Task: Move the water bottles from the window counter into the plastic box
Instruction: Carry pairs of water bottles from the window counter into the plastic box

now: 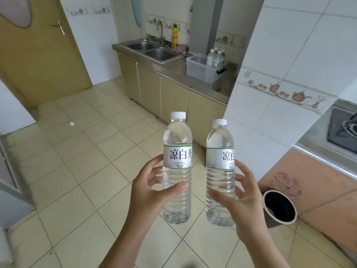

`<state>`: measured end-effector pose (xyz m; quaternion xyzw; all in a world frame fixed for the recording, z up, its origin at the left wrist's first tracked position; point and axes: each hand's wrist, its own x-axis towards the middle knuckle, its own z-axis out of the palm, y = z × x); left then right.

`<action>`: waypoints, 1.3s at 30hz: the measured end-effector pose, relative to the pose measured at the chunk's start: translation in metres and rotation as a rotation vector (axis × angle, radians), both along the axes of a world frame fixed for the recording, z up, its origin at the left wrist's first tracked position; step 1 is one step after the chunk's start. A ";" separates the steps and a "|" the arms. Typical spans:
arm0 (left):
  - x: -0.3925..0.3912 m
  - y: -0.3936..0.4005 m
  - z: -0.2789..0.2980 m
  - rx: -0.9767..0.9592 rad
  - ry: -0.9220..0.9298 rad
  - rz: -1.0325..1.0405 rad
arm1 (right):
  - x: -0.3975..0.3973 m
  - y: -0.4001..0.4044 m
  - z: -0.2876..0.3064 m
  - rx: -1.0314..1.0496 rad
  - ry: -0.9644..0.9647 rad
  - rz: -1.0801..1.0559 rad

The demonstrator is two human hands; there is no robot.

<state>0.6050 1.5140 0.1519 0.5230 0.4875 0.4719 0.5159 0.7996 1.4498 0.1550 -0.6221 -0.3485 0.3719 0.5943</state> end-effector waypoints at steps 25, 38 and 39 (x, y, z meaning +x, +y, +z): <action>0.140 0.414 -0.003 -0.026 0.008 0.129 | 0.149 0.438 -0.005 0.024 -0.002 0.115; 0.168 0.673 0.003 0.012 0.080 -0.111 | 0.165 0.645 -0.011 -0.005 -0.033 -0.106; 0.174 0.690 0.003 0.009 0.073 -0.118 | 0.170 0.657 -0.011 -0.011 -0.036 -0.121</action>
